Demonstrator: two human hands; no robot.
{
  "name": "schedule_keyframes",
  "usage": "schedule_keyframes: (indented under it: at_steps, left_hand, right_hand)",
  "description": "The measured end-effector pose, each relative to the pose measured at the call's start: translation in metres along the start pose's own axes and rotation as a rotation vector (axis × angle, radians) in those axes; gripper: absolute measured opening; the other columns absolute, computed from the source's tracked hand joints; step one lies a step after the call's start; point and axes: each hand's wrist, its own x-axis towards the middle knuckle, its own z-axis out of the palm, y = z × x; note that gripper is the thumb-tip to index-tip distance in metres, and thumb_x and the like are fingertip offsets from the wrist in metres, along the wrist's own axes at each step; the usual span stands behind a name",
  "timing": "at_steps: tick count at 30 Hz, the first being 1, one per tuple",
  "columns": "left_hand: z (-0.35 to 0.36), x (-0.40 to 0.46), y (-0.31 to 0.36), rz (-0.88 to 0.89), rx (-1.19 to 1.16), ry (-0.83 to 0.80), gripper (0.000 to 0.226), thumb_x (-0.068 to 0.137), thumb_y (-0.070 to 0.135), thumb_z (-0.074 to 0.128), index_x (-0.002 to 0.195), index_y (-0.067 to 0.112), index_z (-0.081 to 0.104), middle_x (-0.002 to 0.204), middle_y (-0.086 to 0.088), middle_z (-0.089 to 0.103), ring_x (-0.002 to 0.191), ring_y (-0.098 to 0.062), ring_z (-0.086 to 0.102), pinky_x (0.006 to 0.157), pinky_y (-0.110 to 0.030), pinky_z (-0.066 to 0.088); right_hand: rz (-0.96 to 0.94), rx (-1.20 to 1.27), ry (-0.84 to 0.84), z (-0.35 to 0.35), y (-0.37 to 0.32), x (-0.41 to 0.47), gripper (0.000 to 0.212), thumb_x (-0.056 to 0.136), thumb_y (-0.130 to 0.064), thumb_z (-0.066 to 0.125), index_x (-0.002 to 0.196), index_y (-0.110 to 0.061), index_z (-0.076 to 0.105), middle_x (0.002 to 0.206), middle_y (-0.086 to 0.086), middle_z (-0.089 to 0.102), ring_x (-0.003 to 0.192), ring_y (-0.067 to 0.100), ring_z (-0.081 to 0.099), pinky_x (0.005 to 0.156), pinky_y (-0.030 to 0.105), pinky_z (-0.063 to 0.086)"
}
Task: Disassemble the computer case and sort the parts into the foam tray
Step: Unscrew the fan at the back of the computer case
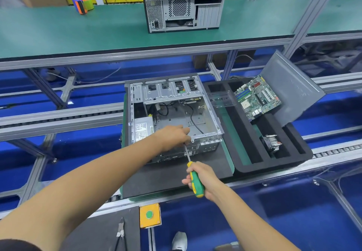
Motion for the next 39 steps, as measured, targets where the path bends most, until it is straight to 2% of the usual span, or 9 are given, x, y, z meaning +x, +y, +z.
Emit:
schedule_keyframes:
  at_steps: [4,10,17,21,24,28,32,35,39]
  left_hand:
    - [0.001,0.001,0.001,-0.006,-0.006,0.007,0.036,0.091,-0.002,0.061,0.12,0.02,0.059,0.113,-0.005,0.05,0.103,-0.027,0.051,0.063,-0.036,0.036]
    - [0.0,0.002,0.0,-0.016,-0.048,0.011,0.027,0.094,0.005,0.061,0.115,0.021,0.063,0.11,-0.003,0.052,0.102,-0.025,0.049,0.064,-0.034,0.037]
    - [-0.001,0.0,0.002,-0.023,-0.072,0.035,0.024,0.094,0.006,0.062,0.113,0.021,0.063,0.107,-0.002,0.051,0.098,-0.024,0.048,0.063,-0.033,0.033]
    - [0.002,-0.001,0.002,-0.017,-0.045,0.035,0.029,0.094,0.003,0.06,0.118,0.02,0.063,0.11,-0.003,0.051,0.101,-0.024,0.048,0.064,-0.034,0.033]
    - [0.008,0.0,0.002,-0.006,0.003,0.05,0.034,0.093,0.0,0.061,0.12,0.021,0.06,0.112,-0.002,0.05,0.101,-0.023,0.048,0.06,-0.033,0.031]
    - [0.016,-0.001,0.003,-0.011,-0.037,0.114,0.033,0.094,-0.001,0.06,0.119,0.02,0.061,0.114,-0.001,0.051,0.107,-0.023,0.049,0.06,-0.033,0.035]
    - [0.043,-0.012,0.026,-0.19,-0.279,0.534,0.024,0.085,0.001,0.07,0.104,0.014,0.07,0.126,-0.005,0.061,0.116,-0.032,0.053,0.088,-0.043,0.046]
    - [0.077,-0.025,0.068,-0.558,-0.599,0.783,0.019,0.087,0.015,0.072,0.101,0.018,0.059,0.107,0.002,0.054,0.098,-0.019,0.043,0.083,-0.035,0.038]
    - [0.089,-0.022,0.104,-0.82,-1.556,0.66,0.021,0.1,0.033,0.065,0.106,0.014,0.058,0.101,-0.008,0.069,0.09,-0.019,0.07,0.077,-0.029,0.056]
  right_hand:
    - [-0.063,-0.152,0.078,0.003,-0.001,0.0,0.023,0.071,-0.016,0.074,0.08,-0.014,0.053,0.068,0.007,0.061,0.057,0.022,0.064,0.05,0.027,0.048]
    - [0.059,0.008,-0.072,-0.002,-0.006,-0.005,0.015,0.084,-0.019,0.062,0.074,-0.009,0.059,0.063,0.007,0.052,0.05,0.019,0.048,0.049,0.028,0.044]
    - [0.117,0.131,-0.244,-0.02,0.005,-0.004,0.044,0.097,-0.033,0.039,0.092,-0.005,0.072,0.077,0.01,0.058,0.066,0.022,0.061,0.055,0.031,0.05]
    - [0.097,0.003,-0.097,-0.018,0.004,0.0,0.036,0.097,-0.029,0.047,0.093,-0.003,0.071,0.076,0.009,0.068,0.082,0.028,0.075,0.059,0.032,0.057]
    - [0.028,-0.101,-0.015,-0.011,-0.005,0.0,0.017,0.083,-0.02,0.067,0.085,-0.003,0.067,0.069,0.013,0.068,0.079,0.037,0.076,0.054,0.03,0.056]
    - [-0.083,-0.203,0.035,-0.004,-0.013,-0.002,0.031,0.051,-0.019,0.082,0.055,-0.021,0.051,0.059,0.008,0.056,0.051,0.024,0.058,0.052,0.031,0.052]
    - [-0.108,-0.232,0.094,-0.003,-0.011,-0.002,0.037,0.046,-0.024,0.08,0.056,-0.023,0.045,0.064,0.008,0.052,0.048,0.021,0.052,0.053,0.032,0.05]
    - [-0.118,-0.246,0.096,-0.002,-0.011,-0.003,0.036,0.048,-0.025,0.08,0.062,-0.021,0.046,0.069,0.009,0.05,0.049,0.02,0.05,0.051,0.031,0.05]
    - [-0.145,-0.283,0.107,-0.003,-0.011,-0.003,0.034,0.059,-0.019,0.079,0.064,-0.019,0.046,0.068,0.006,0.049,0.055,0.02,0.049,0.051,0.03,0.05]
